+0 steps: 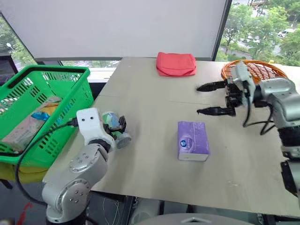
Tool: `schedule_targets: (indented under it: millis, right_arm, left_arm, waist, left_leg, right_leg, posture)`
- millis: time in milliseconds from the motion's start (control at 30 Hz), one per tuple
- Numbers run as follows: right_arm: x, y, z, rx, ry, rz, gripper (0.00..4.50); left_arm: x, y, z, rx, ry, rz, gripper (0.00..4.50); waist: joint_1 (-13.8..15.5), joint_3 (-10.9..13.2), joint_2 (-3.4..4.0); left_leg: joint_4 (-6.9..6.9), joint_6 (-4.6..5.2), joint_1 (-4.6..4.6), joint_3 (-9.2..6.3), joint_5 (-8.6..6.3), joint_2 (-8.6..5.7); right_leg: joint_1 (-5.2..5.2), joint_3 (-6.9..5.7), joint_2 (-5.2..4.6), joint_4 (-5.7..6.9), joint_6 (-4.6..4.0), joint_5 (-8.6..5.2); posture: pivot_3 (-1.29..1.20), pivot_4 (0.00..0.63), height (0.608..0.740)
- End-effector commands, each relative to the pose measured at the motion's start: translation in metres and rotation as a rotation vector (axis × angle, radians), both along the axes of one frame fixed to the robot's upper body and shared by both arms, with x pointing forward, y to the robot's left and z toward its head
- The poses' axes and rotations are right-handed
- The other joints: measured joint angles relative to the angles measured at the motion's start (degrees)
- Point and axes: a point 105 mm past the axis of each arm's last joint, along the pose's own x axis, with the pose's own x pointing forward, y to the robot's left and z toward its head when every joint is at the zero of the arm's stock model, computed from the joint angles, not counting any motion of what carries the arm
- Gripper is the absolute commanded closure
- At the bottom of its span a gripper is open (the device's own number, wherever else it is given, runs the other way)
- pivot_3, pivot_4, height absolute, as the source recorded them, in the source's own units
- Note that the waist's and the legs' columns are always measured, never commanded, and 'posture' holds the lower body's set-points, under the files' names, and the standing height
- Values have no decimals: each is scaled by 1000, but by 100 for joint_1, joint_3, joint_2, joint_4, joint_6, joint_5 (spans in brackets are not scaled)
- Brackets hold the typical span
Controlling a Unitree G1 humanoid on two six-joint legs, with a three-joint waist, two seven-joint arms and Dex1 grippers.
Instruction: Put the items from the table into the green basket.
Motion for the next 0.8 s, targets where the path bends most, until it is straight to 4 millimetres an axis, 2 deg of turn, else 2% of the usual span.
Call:
schedule_targets:
  millis: [33, 300, 433, 533, 667, 800]
  right_arm:
    - [-7, 3, 6, 2, -44, -9, 84]
    - [-10, 2, 2, -12, -63, -37, 84]
    - [-13, 2, 3, -13, -50, -46, 84]
    - [-12, -1, -5, -42, -11, -81, 84]
    - [-8, -4, -11, -54, 1, -115, 84]
    - [-7, -2, -9, -33, -7, -118, 84]
  left_arm:
    - [5, 10, 1, 1, 6, 83, 0]
    - [30, -2, -23, -70, 101, 77, 0]
    - [30, 5, -36, -35, 181, 141, 0]
    - [26, 7, -44, -28, 235, 173, 0]
    - [25, 5, -56, -58, 287, 197, 0]
    - [28, 0, -62, -111, 292, 200, 0]
  waist:
    - [-25, -1, 1]
    - [-82, -5, -6]
    - [-118, -5, -7]
    - [-192, -7, -9]
    - [-269, -15, -10]
    - [-359, -19, -6]
  left_leg:
    - [0, 0, 2, 3, 0, 1]
    - [3, -31, -5, 8, 20, 2]
    - [3, -33, -15, 11, 21, 3]
    - [2, -32, -17, 10, 19, 3]
    - [2, -28, -17, 10, 18, 3]
    - [2, -25, -15, 10, 17, 3]
  right_leg:
    - [0, 3, 1, 0, -1, 0]
    - [0, 4, 6, -8, -2, 1]
    - [-4, 5, 5, -21, 1, 3]
    - [-3, 4, 4, -26, 2, 4]
    - [-2, 3, 3, -26, 4, 5]
    - [0, 3, 5, -24, 8, 8]
  posture:
    - [48, 0, 740]
    - [-13, 0, 740]
    - [-34, 0, 740]
    - [-39, 0, 740]
    - [-41, 0, 740]
    - [-40, 0, 740]
